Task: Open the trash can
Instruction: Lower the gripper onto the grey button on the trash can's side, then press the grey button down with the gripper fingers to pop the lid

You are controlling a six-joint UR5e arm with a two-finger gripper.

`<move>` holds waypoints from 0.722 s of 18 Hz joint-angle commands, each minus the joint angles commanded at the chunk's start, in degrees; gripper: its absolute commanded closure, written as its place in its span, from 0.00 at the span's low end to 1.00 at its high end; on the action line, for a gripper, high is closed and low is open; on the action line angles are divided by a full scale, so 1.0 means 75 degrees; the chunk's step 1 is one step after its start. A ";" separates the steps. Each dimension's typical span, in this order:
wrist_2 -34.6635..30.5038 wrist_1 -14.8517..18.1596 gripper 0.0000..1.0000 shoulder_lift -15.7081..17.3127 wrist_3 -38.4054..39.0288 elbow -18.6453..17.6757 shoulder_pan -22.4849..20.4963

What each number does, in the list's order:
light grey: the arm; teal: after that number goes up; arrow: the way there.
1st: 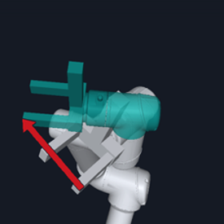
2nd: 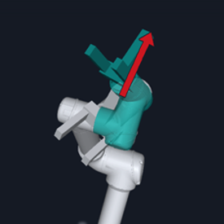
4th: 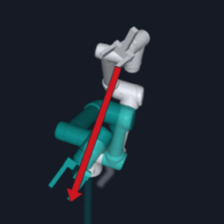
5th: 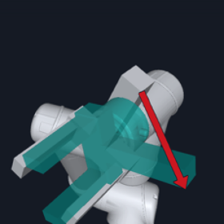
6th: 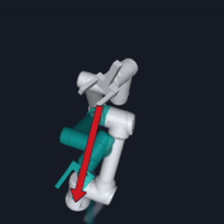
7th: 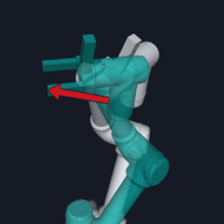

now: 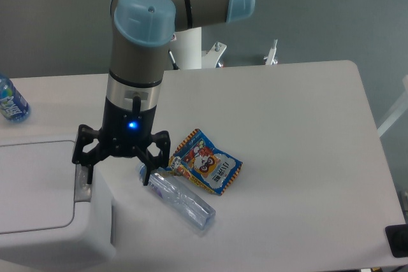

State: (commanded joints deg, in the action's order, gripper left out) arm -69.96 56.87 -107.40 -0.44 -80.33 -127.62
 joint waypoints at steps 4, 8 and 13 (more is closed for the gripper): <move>0.0000 0.0000 0.00 -0.0012 0.0011 -0.0012 0.0047; -0.0012 0.0000 0.00 -0.0023 0.0000 -0.0012 0.0047; -0.0012 -0.0012 0.00 -0.0059 0.0000 -0.0012 0.0047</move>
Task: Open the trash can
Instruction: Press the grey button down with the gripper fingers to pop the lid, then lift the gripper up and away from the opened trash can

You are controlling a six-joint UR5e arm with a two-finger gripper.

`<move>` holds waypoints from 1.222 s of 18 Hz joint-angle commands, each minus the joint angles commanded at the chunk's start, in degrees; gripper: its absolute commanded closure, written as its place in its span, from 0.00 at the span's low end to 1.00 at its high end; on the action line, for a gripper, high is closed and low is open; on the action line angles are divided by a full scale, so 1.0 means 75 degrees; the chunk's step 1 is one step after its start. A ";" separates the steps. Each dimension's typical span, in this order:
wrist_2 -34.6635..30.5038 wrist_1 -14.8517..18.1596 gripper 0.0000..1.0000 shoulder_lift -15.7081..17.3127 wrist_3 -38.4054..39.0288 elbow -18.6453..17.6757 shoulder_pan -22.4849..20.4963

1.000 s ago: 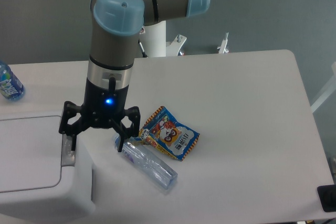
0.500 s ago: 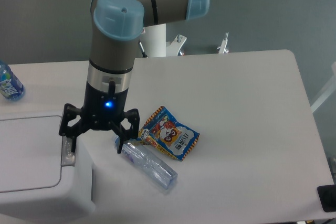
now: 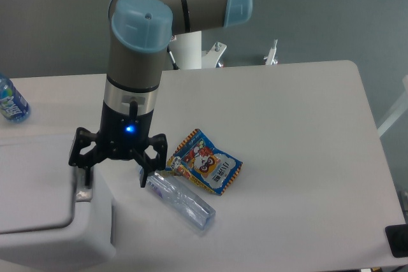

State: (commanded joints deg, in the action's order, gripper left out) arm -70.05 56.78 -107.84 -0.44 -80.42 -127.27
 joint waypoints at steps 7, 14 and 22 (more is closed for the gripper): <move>-0.0035 -0.0012 0.00 0.0094 -0.0058 0.0350 -0.0023; -0.1495 -0.0047 0.00 0.0515 -0.0222 0.0832 -0.0889; -0.3900 0.0129 0.00 0.0551 -0.3943 0.0248 -0.1500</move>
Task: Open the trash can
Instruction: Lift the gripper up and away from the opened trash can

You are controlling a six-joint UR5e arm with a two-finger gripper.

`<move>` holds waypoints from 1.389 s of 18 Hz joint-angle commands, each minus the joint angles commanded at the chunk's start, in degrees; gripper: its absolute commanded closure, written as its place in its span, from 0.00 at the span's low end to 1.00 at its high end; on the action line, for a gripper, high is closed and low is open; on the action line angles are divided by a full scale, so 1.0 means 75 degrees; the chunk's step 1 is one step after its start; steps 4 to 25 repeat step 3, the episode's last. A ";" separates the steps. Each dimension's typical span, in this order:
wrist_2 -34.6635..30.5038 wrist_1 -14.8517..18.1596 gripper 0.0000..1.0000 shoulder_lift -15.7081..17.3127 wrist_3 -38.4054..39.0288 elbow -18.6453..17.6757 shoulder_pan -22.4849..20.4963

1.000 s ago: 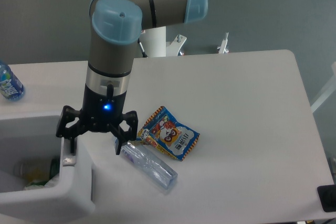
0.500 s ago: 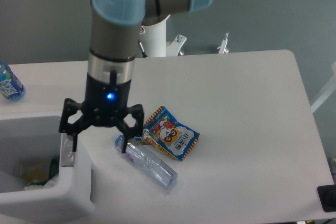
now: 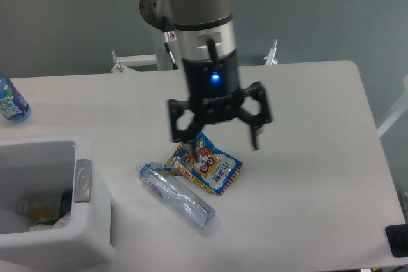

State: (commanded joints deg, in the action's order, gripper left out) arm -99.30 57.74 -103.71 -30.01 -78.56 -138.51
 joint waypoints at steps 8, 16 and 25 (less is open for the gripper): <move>-0.0448 0.0000 0.00 0.0093 -0.1234 -0.0329 -0.0164; -0.0448 0.0000 0.00 0.0093 -0.1234 -0.0329 -0.0164; -0.0448 0.0000 0.00 0.0093 -0.1234 -0.0329 -0.0164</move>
